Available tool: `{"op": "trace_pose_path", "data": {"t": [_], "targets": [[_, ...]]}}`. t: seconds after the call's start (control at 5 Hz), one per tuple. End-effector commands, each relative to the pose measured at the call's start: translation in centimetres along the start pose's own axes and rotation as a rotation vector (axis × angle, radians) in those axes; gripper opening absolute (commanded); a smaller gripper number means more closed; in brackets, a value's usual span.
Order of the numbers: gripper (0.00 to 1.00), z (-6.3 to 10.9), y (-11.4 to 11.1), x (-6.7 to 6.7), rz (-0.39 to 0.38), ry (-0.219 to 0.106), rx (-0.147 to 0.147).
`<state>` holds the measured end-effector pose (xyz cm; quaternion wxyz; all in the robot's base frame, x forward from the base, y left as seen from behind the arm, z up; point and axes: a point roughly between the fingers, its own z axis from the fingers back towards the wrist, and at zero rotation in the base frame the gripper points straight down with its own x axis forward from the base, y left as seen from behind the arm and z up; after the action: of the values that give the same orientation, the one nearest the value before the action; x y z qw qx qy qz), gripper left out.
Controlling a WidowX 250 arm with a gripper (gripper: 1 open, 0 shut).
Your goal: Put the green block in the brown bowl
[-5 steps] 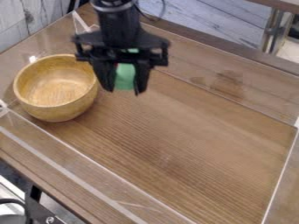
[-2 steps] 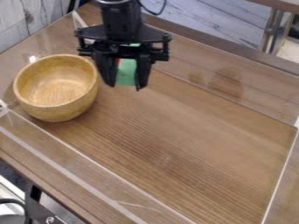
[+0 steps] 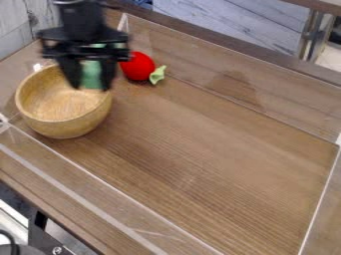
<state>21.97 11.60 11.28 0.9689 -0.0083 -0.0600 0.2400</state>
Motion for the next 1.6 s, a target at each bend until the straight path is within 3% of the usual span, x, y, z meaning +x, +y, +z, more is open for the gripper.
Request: {"op": "trace_pose_path", "data": {"t": [0.0,0.2,0.4,0.8,1.2,1.4], "targets": [[0.0,0.1,1.4,1.5,-0.058,-0.051,0.002],[1.0,-0.3,0.9,1.8,-0.093,-0.041,0.003],[1.0,0.0,-0.4,2.1,-0.129,-0.043,-0.013],[1.0,0.6,-3.6,1.4,-0.114,-0.061,-0.034],[1.0,2.4,-6.8,1.5,-0.131,-0.077,-0.063],[1.0,3.4,-8.4,1.6,-0.204,-0.072,-0.084]]}}
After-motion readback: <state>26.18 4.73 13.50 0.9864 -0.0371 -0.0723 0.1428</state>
